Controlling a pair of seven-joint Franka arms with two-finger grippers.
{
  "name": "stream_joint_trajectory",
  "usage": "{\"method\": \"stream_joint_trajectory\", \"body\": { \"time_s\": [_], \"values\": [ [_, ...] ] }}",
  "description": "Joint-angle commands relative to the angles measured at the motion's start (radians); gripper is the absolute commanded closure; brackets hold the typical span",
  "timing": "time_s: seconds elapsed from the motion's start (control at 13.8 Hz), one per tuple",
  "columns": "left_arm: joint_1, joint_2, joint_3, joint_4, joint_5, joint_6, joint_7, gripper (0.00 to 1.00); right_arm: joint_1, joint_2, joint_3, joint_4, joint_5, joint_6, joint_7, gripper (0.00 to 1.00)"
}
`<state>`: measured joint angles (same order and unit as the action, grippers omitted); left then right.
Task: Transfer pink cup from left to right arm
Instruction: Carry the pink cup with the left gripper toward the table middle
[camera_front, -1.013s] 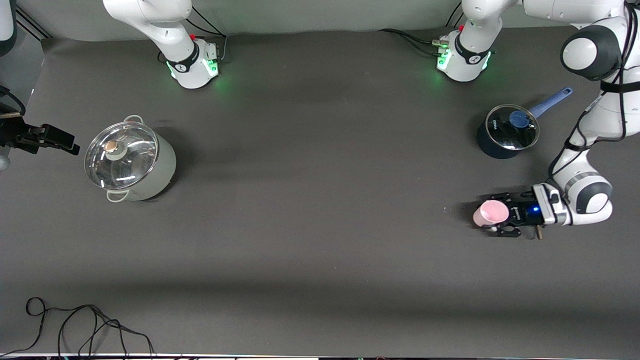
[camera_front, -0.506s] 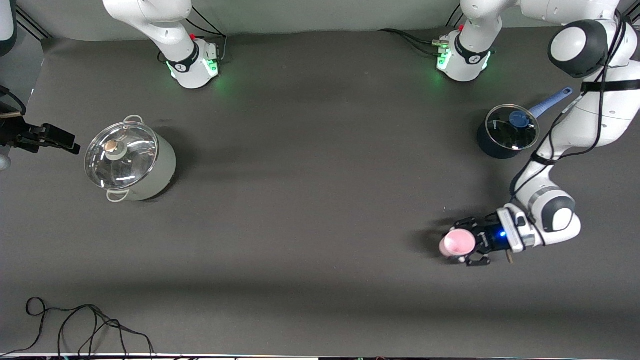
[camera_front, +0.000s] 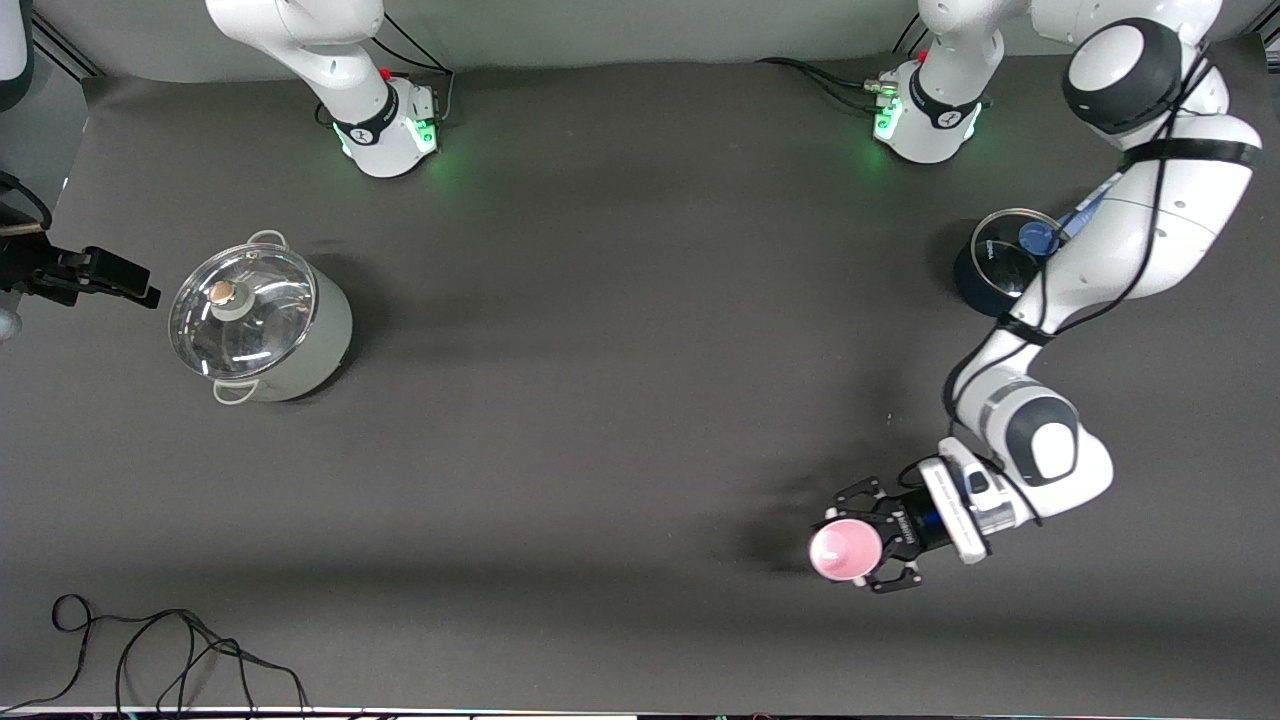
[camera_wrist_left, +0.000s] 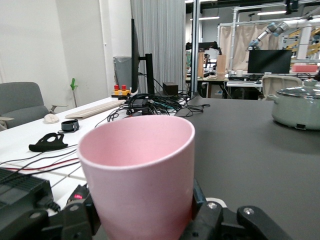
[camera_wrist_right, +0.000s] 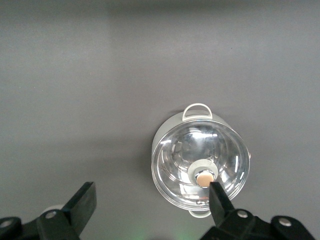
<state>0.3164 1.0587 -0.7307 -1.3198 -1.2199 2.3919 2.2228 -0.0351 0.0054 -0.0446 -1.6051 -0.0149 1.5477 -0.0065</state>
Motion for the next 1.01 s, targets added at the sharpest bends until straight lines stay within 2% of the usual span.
{"method": "stream_joint_trajectory", "body": {
  "time_s": [0.0, 0.29, 0.58, 0.94],
  "values": [
    [-0.071, -0.006, -0.030, 0.066, -0.021, 0.113, -0.078, 1.00, 0.006, -0.004, -0.004, 0.016, -0.003, -0.020, -0.012, 0.00],
    [-0.209, -0.014, -0.104, 0.125, -0.020, 0.418, -0.167, 1.00, 0.006, -0.005, -0.006, 0.016, -0.005, -0.020, -0.012, 0.00],
    [-0.399, -0.014, -0.110, 0.220, -0.015, 0.674, -0.265, 1.00, 0.006, -0.012, -0.008, 0.014, -0.005, -0.021, -0.080, 0.00],
    [-0.555, -0.035, -0.111, 0.266, -0.012, 0.868, -0.357, 1.00, 0.007, -0.016, -0.020, 0.017, -0.003, -0.031, -0.128, 0.00]
  ]
}}
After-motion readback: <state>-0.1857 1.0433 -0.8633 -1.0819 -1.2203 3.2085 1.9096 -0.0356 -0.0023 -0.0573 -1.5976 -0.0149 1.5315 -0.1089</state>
